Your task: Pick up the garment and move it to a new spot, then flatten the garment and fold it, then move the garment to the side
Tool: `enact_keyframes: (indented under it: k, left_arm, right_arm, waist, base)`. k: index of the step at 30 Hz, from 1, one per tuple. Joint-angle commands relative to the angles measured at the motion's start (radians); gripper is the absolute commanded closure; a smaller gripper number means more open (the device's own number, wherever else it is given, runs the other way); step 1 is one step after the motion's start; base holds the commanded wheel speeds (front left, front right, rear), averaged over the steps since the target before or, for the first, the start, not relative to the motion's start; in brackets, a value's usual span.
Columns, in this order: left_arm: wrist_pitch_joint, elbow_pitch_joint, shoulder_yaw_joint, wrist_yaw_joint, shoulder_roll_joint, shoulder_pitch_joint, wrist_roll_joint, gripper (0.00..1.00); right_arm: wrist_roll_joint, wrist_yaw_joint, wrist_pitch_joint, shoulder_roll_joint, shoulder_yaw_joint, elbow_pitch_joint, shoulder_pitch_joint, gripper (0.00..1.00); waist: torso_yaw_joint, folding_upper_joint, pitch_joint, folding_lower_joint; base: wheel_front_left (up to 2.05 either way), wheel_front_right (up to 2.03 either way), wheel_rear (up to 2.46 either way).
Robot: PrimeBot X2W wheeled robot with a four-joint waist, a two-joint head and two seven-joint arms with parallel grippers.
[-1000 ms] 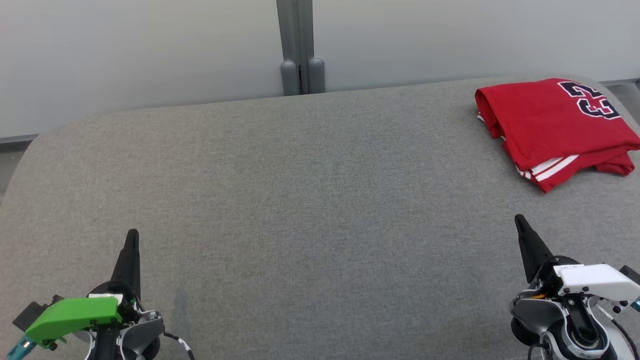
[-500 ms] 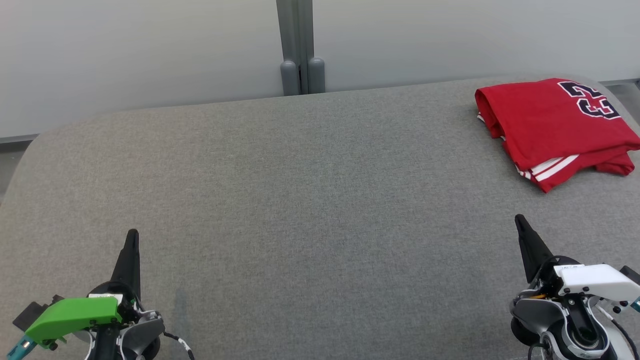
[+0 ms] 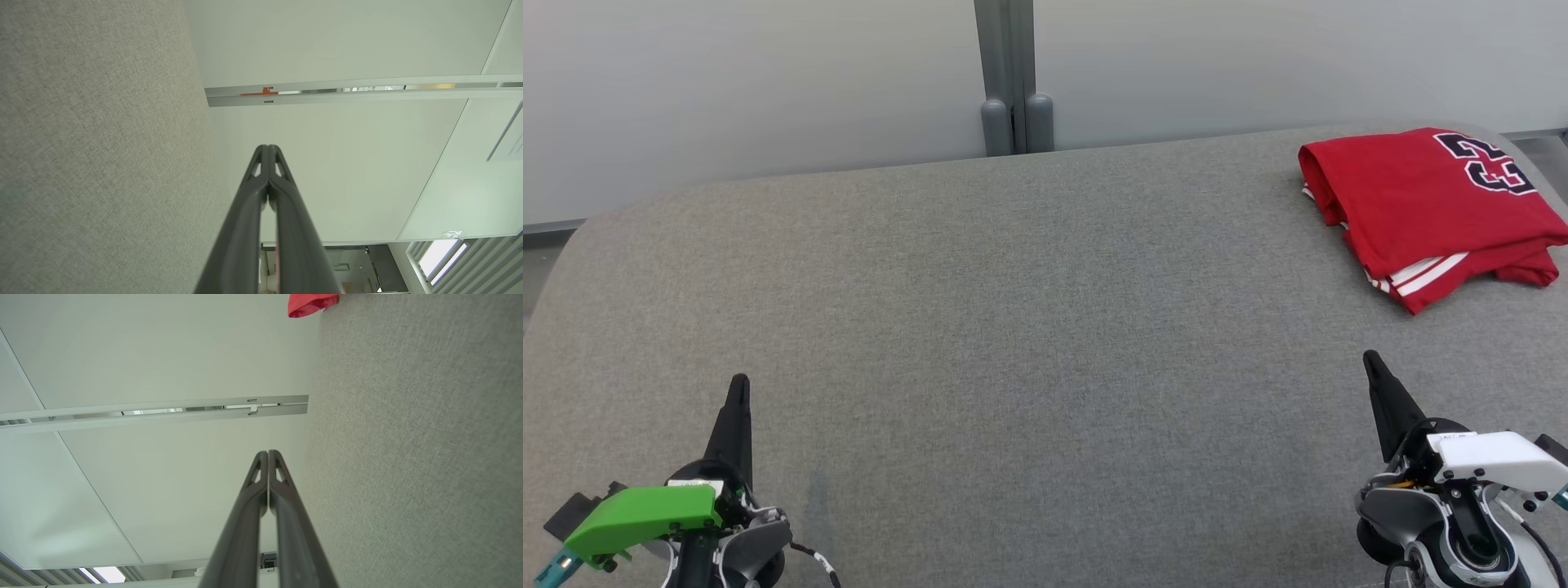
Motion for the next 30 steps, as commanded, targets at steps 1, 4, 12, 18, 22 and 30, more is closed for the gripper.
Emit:
enact_keyframes:
  k: [1, 4, 12, 18, 22, 30]
  left_arm:
    - [0.003, -0.002, 0.003, -0.004, 0.000, -0.011, 0.000, 1.00]
    - [0.003, -0.002, 0.003, -0.004, 0.000, -0.011, -0.001, 1.00]
    - [0.003, -0.002, 0.003, -0.003, 0.000, -0.011, 0.000, 1.00]
    - [0.003, -0.002, 0.003, -0.004, 0.000, -0.011, 0.000, 1.00]
    - [0.003, -0.002, 0.003, -0.004, 0.000, -0.011, 0.000, 1.00]
    - [0.003, -0.002, 0.003, -0.003, 0.000, -0.011, -0.001, 1.00]
  right_arm:
    - [-0.004, 0.000, 0.003, 0.000, -0.003, 0.002, -0.007, 1.00]
    - [-0.005, 0.001, 0.004, 0.001, -0.004, 0.002, -0.007, 1.00]
    - [-0.006, 0.001, 0.005, 0.002, -0.005, 0.002, -0.008, 1.00]
    - [-0.008, 0.001, 0.006, 0.002, -0.006, 0.002, -0.008, 1.00]
    - [-0.008, 0.000, 0.007, 0.003, -0.007, 0.002, -0.008, 1.00]
    - [-0.010, 0.000, 0.009, 0.004, -0.009, 0.002, -0.008, 1.00]
  waist:
    - [0.000, 0.0000, 0.000, 0.0000]
    - [0.000, 0.0000, 0.000, 0.0000]
    - [0.000, 0.0000, 0.000, 0.0000]
    - [0.000, 0.0000, 0.000, 0.0000]
    - [0.000, 0.0000, 0.000, 0.0000]
    - [0.000, 0.0000, 0.000, 0.0000]
  base:
    - [0.00, 0.00, 0.00]
    - [0.00, 0.00, 0.00]
    - [0.00, 0.00, 0.00]
    - [0.00, 0.00, 0.00]
    - [0.00, 0.00, 0.00]
    - [0.00, 0.00, 0.00]
